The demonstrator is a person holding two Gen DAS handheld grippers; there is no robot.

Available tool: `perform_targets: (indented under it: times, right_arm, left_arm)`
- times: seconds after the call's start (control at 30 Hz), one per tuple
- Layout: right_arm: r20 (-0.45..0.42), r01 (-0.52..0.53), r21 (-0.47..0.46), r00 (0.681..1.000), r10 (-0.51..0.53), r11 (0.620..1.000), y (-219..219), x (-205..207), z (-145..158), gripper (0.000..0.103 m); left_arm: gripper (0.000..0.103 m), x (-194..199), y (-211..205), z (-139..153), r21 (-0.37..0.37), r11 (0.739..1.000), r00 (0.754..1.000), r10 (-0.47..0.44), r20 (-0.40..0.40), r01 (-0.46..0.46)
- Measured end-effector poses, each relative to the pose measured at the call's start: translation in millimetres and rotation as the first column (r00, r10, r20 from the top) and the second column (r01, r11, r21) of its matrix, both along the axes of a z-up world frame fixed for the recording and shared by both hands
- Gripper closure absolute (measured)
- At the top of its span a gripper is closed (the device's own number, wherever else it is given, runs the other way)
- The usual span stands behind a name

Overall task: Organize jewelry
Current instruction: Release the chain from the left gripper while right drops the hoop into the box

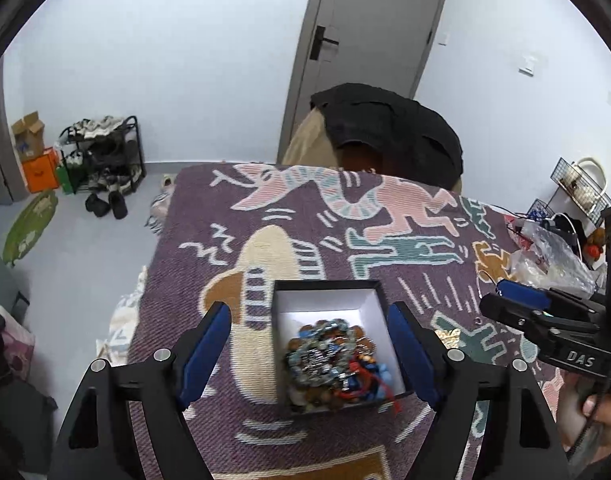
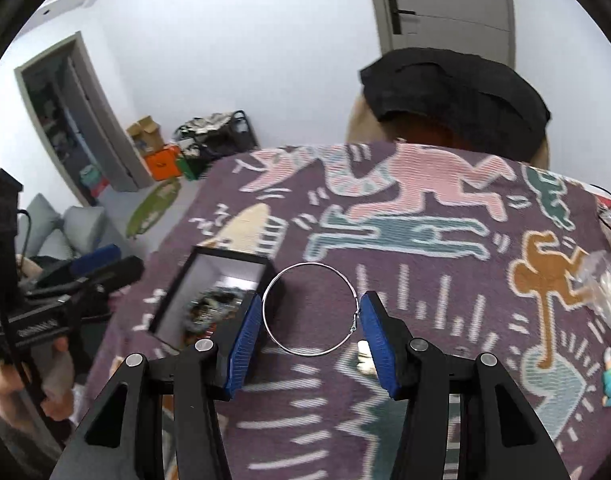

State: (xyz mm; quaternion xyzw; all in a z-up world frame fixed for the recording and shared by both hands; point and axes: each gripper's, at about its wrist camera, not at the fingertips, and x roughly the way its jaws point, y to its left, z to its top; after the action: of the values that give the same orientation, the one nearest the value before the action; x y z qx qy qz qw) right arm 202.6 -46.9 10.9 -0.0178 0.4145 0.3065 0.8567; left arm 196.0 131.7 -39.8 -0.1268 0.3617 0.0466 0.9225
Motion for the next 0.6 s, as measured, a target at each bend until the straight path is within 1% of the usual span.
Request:
perform_targets:
  times: [0.33,0.6]
  right_arm:
    - [0.000,-0.084,0.024,0.996,0.084,0.996,44.2,-11.7,10.4,0.051]
    - [-0.028,-0.147,0.063,0.988,0.149,0.987,75.7,-11.8,7.8,0.051]
  left_arm:
    - [0.022,-16.2,17.8,2.8,0.005,1.000,0.999,0.028,0.016,-0.028]
    - [0.022,-26.5,28.9,5.8,-0.003,0.999,0.999,0.041,0.030,-0.041]
